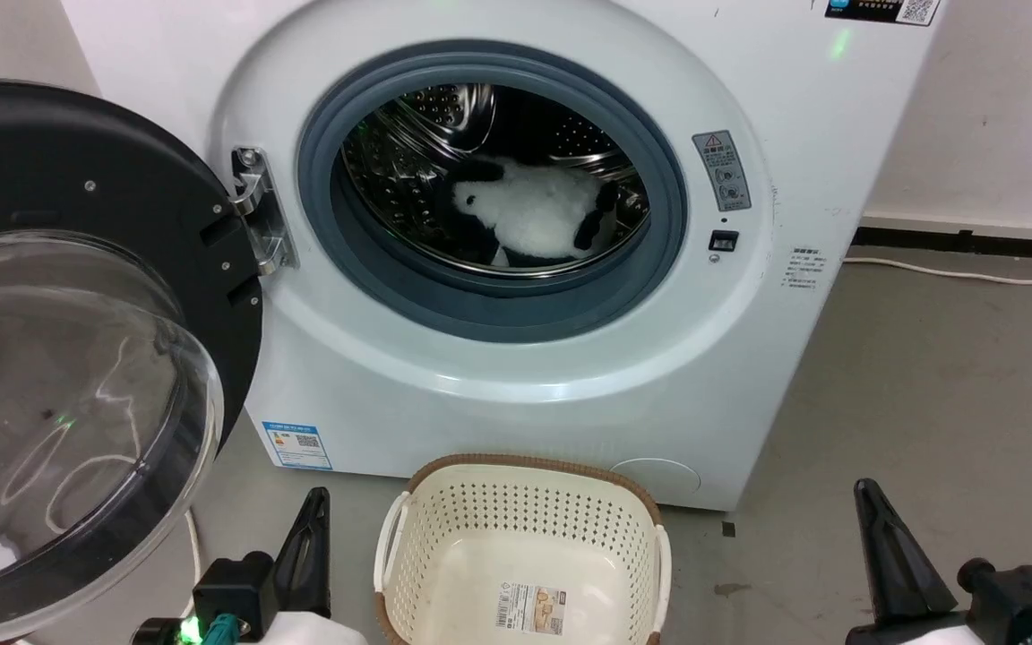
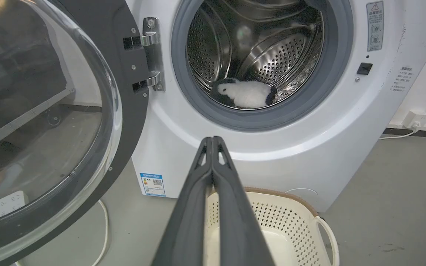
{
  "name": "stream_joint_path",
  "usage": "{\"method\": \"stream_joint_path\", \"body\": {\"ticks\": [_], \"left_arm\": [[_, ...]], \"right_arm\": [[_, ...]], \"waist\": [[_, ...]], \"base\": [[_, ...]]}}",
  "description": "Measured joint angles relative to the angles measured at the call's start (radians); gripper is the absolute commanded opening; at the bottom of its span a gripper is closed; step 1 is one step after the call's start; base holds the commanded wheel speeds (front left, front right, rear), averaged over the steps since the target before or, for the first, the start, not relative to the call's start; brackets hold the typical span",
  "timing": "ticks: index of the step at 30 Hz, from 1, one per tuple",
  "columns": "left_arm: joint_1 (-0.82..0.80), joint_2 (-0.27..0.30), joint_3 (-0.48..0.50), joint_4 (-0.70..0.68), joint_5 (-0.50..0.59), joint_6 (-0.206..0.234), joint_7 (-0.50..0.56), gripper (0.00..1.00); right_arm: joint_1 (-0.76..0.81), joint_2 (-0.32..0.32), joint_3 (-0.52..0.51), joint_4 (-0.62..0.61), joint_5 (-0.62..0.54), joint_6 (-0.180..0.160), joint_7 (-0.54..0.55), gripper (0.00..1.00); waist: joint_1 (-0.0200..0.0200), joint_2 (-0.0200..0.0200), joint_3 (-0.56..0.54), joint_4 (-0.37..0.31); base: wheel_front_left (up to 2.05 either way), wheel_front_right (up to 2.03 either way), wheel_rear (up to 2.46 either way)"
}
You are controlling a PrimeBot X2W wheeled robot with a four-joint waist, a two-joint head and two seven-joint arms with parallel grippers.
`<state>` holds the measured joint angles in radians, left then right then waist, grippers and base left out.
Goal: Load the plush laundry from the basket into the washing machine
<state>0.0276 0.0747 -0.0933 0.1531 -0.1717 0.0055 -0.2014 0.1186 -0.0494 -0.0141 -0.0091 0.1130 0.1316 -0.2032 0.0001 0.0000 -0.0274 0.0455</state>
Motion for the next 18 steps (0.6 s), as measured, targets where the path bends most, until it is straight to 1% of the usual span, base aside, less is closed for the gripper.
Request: {"method": "stream_joint_path", "body": {"ticks": [18], "left_arm": [[-0.003,-0.004,0.015,-0.026,0.030,0.000,0.037,0.00]], "right_arm": [[-0.018,0.000,0.002,0.001,-0.018,0.000,0.038,0.00]], "waist": [[0.0000,0.0000,0.005,-0.008]], "base": [[0.00,0.00,0.00]]}}
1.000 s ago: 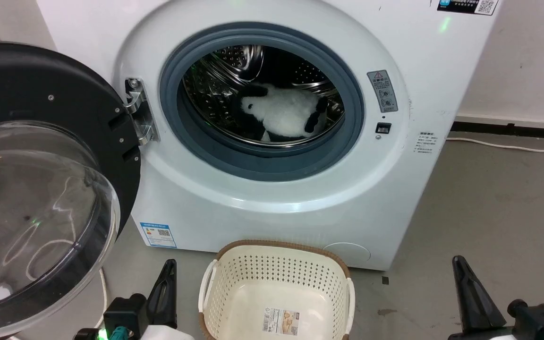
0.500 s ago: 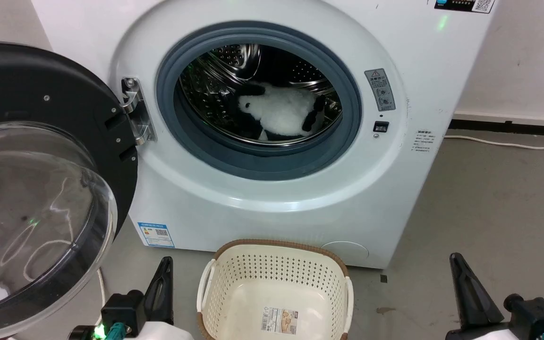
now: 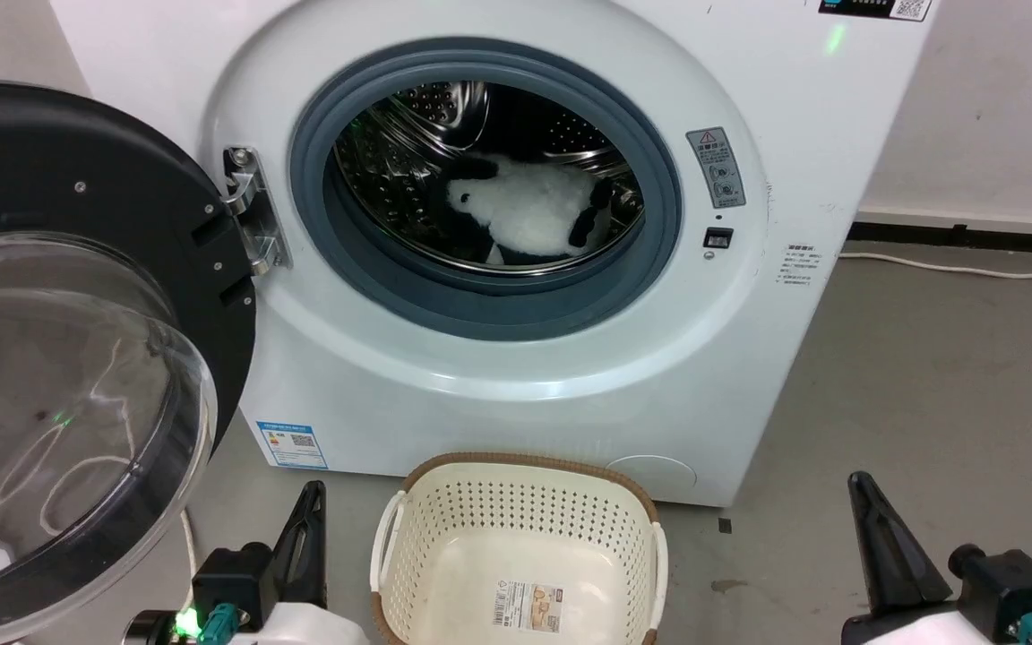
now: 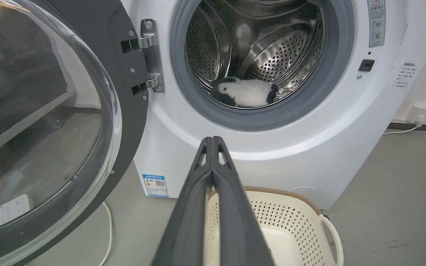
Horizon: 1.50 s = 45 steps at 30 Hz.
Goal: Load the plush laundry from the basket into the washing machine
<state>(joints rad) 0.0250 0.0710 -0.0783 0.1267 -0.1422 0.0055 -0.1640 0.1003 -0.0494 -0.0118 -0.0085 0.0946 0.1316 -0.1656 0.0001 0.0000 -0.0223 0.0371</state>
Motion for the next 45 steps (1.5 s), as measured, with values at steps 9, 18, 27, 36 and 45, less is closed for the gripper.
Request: {"method": "stream_joint_path", "body": {"ticks": [9,18,27,36,45], "left_arm": [[0.000,-0.002,0.011,-0.019,0.022,0.000,0.023,0.00],[-0.001,-0.003,0.022,-0.033,0.037,0.000,0.043,0.00],[-0.004,-0.008,0.028,-0.045,0.051,0.000,0.059,0.00],[-0.005,-0.012,0.034,-0.057,0.062,0.000,0.076,0.00],[-0.005,-0.014,0.044,-0.071,0.081,0.000,0.095,0.00]], "right_arm": [[-0.013,0.000,0.001,0.000,-0.016,0.000,0.025,0.00],[-0.023,0.000,0.002,0.001,-0.025,0.000,0.042,0.00],[-0.029,0.000,0.004,0.002,-0.034,0.000,0.060,0.00],[-0.039,0.000,0.005,0.002,-0.042,0.000,0.077,0.00],[-0.050,0.000,0.007,0.003,-0.052,0.000,0.095,0.00]], "waist": [[0.0000,0.0000,0.003,-0.006],[0.0000,0.0000,0.006,-0.010],[0.0000,0.0000,0.008,-0.014],[0.0000,0.0000,0.011,-0.018],[0.0000,0.0000,0.013,-0.022]], "base": [[0.00,0.00,0.00],[0.00,0.00,0.00],[0.00,0.00,0.00],[0.00,0.00,0.00],[0.00,0.00,0.00]]}}
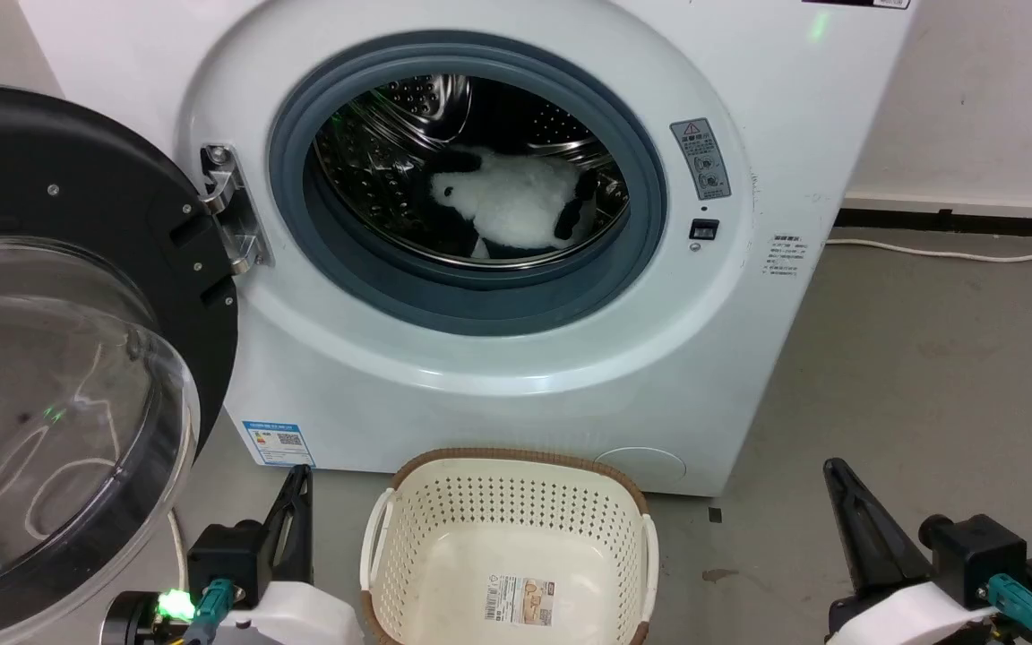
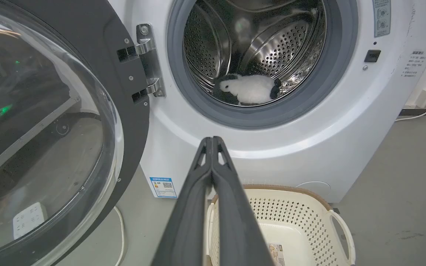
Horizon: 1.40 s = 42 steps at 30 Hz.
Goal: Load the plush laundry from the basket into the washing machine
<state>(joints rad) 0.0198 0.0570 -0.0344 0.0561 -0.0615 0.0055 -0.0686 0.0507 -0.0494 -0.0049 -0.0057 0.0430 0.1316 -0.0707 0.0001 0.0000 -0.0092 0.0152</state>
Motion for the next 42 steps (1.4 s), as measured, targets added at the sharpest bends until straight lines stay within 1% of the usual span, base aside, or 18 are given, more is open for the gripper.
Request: {"method": "stream_joint_path", "body": {"ticks": [34,42], "left_arm": [[-0.004,-0.006,0.031,-0.050,0.053,-0.001,0.068,0.00],[-0.004,-0.007,0.033,-0.051,0.060,-0.001,0.068,0.00]], "right_arm": [[-0.039,0.000,0.005,0.003,-0.035,0.000,0.070,0.00],[-0.039,0.000,0.005,0.003,-0.035,0.000,0.070,0.00]], "waist": [[-0.0001,0.0000,0.009,-0.015],[0.0000,0.0000,0.009,-0.015]], "base": [[0.00,0.00,0.00],[0.00,0.00,0.00]]}}
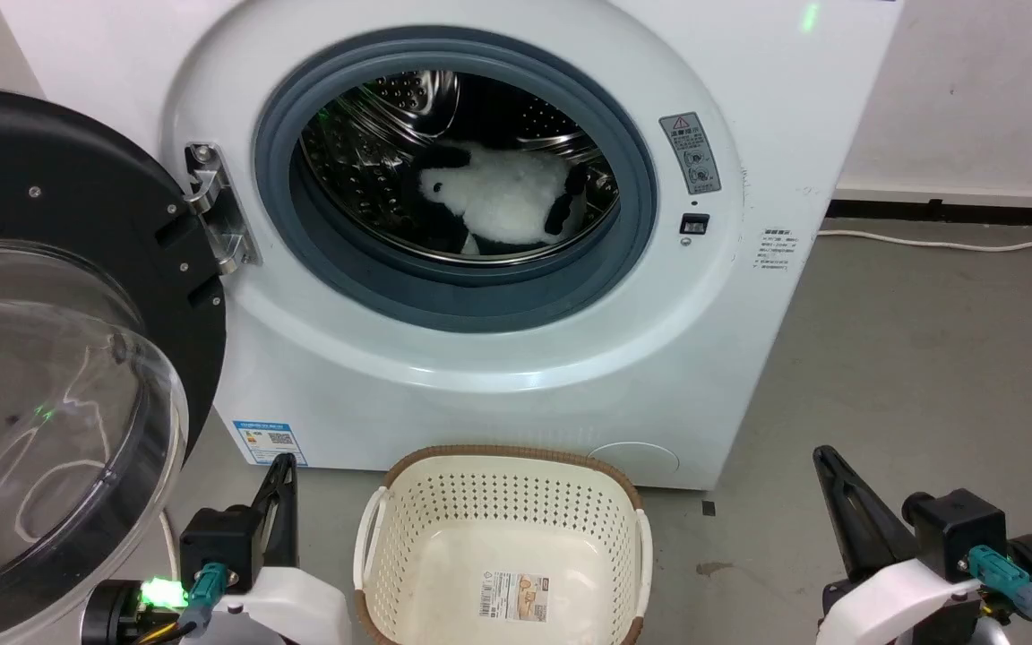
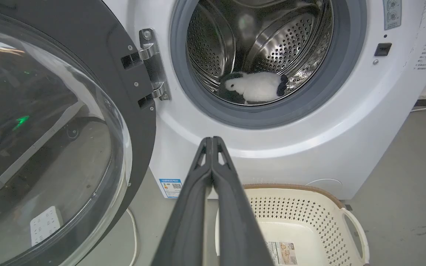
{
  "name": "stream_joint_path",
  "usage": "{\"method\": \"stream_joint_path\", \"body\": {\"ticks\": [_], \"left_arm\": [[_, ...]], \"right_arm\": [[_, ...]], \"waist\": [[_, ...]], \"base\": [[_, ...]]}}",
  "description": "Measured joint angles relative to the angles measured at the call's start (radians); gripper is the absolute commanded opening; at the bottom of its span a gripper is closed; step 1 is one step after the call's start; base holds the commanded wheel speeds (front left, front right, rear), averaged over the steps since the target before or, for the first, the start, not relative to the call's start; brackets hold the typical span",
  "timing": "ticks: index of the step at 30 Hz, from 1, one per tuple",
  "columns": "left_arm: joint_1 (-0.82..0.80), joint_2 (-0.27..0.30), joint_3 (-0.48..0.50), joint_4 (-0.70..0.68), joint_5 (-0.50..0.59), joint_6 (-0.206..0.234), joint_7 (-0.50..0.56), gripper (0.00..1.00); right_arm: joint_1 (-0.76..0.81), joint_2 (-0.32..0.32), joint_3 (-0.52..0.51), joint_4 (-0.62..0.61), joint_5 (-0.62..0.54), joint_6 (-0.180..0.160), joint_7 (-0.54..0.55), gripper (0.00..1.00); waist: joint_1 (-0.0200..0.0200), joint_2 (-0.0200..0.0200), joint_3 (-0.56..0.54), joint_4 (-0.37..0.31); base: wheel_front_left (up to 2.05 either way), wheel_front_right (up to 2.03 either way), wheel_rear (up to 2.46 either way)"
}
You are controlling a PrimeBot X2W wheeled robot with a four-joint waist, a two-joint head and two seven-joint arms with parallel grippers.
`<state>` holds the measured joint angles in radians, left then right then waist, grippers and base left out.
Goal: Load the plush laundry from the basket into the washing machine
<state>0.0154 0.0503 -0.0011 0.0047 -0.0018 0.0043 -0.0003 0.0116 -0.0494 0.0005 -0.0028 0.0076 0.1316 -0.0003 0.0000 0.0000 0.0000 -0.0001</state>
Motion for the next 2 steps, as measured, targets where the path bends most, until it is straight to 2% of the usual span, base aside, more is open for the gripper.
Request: {"method": "stream_joint_path", "body": {"ticks": [2], "left_arm": [[0.000,0.000,0.000,0.000,0.000,0.000,0.000,0.00]], "right_arm": [[0.000,0.000,0.000,0.000,0.000,0.000,0.000,0.00]], "waist": [[0.0000,0.0000,0.000,0.000]], "base": [[0.00,0.00,0.00]]}}
